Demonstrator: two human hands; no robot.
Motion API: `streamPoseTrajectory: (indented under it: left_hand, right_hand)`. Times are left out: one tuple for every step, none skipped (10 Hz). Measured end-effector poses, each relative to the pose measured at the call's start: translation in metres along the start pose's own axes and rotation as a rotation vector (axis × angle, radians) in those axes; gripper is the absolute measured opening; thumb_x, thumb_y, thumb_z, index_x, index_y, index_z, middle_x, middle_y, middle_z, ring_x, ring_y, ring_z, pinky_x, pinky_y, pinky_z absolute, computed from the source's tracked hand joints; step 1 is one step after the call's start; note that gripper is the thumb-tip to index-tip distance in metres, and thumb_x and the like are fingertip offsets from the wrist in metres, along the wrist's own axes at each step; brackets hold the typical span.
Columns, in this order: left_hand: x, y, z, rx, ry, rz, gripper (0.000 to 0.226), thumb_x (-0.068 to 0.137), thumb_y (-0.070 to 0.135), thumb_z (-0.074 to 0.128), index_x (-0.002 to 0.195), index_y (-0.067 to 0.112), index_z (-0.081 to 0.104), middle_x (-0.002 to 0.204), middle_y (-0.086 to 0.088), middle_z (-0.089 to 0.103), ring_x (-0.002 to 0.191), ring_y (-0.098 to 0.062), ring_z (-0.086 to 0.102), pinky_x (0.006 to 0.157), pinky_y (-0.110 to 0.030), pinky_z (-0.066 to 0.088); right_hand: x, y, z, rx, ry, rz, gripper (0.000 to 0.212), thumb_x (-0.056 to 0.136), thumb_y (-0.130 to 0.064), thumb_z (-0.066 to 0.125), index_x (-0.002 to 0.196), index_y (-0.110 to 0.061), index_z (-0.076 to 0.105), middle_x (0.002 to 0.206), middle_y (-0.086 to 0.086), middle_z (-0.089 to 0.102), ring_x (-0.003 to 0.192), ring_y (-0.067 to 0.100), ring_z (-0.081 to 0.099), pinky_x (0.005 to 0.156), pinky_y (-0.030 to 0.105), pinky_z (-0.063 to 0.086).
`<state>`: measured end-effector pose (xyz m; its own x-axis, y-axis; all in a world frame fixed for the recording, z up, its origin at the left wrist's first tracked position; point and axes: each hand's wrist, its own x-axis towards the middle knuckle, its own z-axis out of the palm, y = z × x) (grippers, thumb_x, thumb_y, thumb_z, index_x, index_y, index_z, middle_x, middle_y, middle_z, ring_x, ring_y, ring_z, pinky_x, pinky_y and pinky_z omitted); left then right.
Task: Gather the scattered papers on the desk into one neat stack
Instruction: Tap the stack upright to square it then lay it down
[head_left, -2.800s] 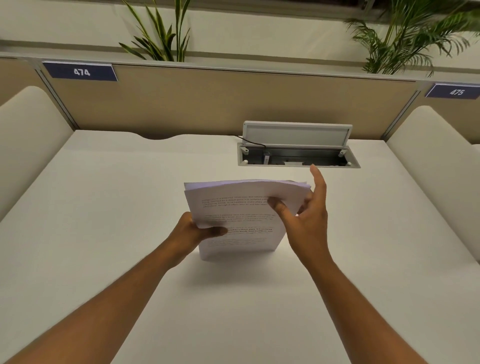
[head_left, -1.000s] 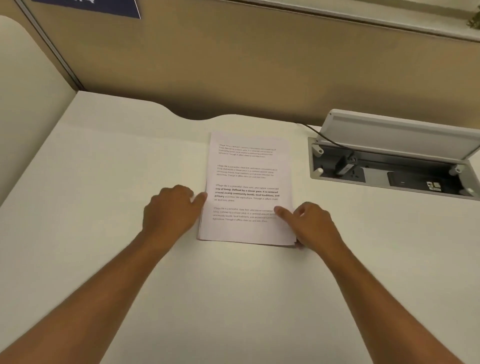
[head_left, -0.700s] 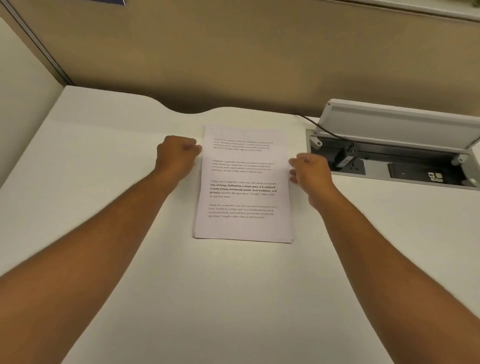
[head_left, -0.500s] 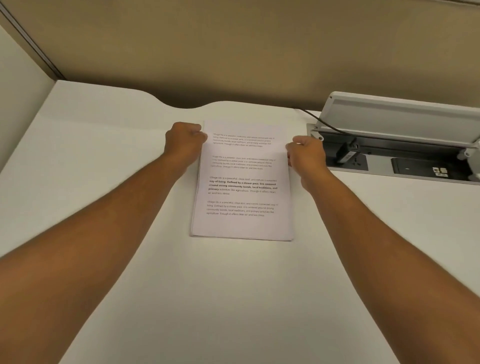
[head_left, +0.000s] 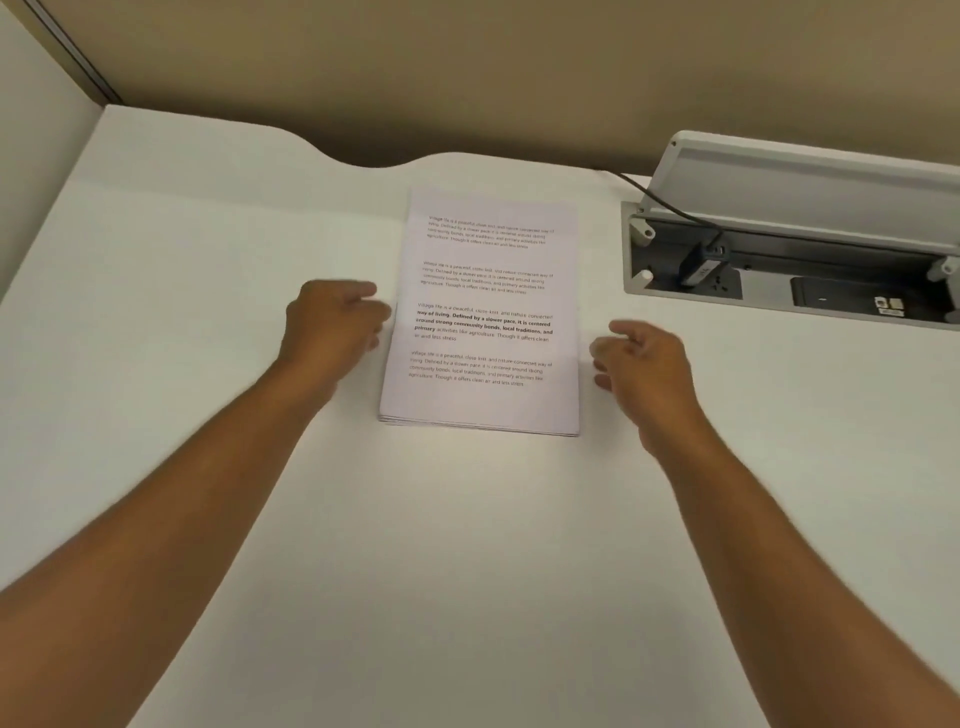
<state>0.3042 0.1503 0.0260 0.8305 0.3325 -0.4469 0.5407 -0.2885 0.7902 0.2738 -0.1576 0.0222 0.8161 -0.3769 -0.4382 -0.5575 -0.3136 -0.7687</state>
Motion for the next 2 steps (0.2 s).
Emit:
streamPoseTrajectory:
  left_hand:
    - [-0.015, -0.016, -0.003, -0.083, -0.050, -0.039, 0.047, 0.098, 0.007, 0.078, 0.144, 0.002, 0.071, 0.113, -0.016, 0.082, 0.091, -0.023, 0.081, 0.095, -0.041, 0.068]
    - [-0.030, -0.011, 0.000, -0.072, -0.077, -0.048, 0.053, 0.100, 0.011, 0.076, 0.152, 0.004, 0.065, 0.132, -0.018, 0.079, 0.107, -0.032, 0.082, 0.108, -0.047, 0.063]
  right_hand:
    - [-0.028, 0.016, 0.004, 0.028, -0.042, 0.004, 0.046, 0.094, -0.019, 0.070, 0.139, -0.015, 0.064, 0.114, -0.001, 0.077, 0.105, 0.024, 0.075, 0.102, 0.050, 0.059]
    - [-0.045, 0.012, 0.010, -0.010, -0.044, -0.016, 0.051, 0.096, -0.020, 0.068, 0.146, -0.013, 0.060, 0.125, 0.001, 0.074, 0.116, 0.028, 0.071, 0.105, 0.046, 0.056]
